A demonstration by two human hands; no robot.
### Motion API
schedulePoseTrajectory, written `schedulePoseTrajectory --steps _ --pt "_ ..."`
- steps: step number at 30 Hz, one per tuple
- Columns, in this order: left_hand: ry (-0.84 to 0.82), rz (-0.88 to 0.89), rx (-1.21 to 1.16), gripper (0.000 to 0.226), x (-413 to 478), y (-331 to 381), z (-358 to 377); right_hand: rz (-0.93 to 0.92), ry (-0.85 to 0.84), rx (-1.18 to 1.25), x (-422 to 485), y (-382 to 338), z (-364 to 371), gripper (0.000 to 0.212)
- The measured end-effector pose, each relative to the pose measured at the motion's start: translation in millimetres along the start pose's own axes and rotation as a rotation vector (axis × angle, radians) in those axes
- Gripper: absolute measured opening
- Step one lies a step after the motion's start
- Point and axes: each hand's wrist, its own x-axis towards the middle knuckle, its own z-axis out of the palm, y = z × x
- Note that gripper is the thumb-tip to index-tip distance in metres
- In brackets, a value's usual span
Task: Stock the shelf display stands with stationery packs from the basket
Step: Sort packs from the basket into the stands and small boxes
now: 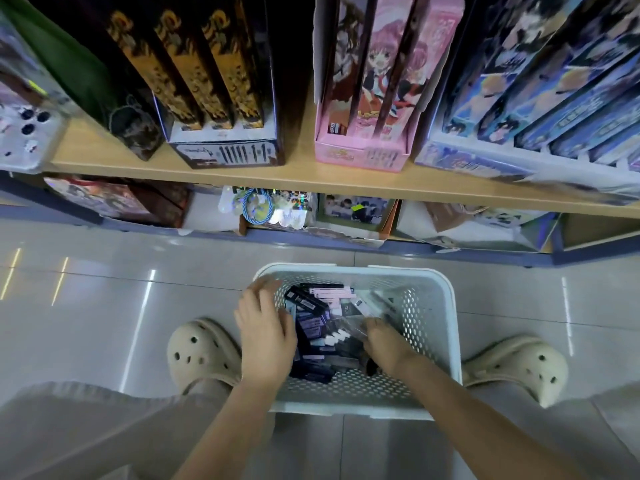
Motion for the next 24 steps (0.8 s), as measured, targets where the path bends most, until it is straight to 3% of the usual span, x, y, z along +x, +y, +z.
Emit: schedulePoseTrajectory --steps 2,6,8,12,15,17,19,24 --pt "-0.081 -0.036 -0.128 0.026 -12.0 10.6 5.8 -0.053 0.051 0.078 -10.6 -8.7 -9.1 0.035" --pt "-0.458 -0.698 -0.73 0.029 -15.9 51.0 11.1 -0.192 0.246 0.301 -35.7 -35.9 -14.5 0.028" --pt "-0.557 -0.81 -0.946 0.037 -15.5 62.5 13.4 -0.262 0.285 0.412 -44.4 -54.3 -13.0 0.032" --pt "-0.38 -0.946 -1.063 0.035 -16.2 60.7 19.6 -0.345 0.213 0.441 -51.9 -74.7 -6.8 0.053" --pt "-0.284 -0.99 -0.935 0.022 -13.1 45.9 20.1 -0.411 0.267 0.261 -52.3 -67.6 -10.4 0.044" --pt "-0.253 -1.018 -0.936 0.014 -14.1 36.3 20.3 -0.334 0.304 0.23 -46.4 -54.2 -15.1 0.031" --pt "-0.235 -1.046 -0.949 0.014 -16.5 29.8 22.8 -0.208 0.244 0.198 -31.2 -33.7 -14.7 0.031" --pt "-0.253 -1.064 -0.924 0.015 -24.1 24.0 29.3 -0.018 -0.048 0.183 1.2 -0.8 -0.3 0.056"
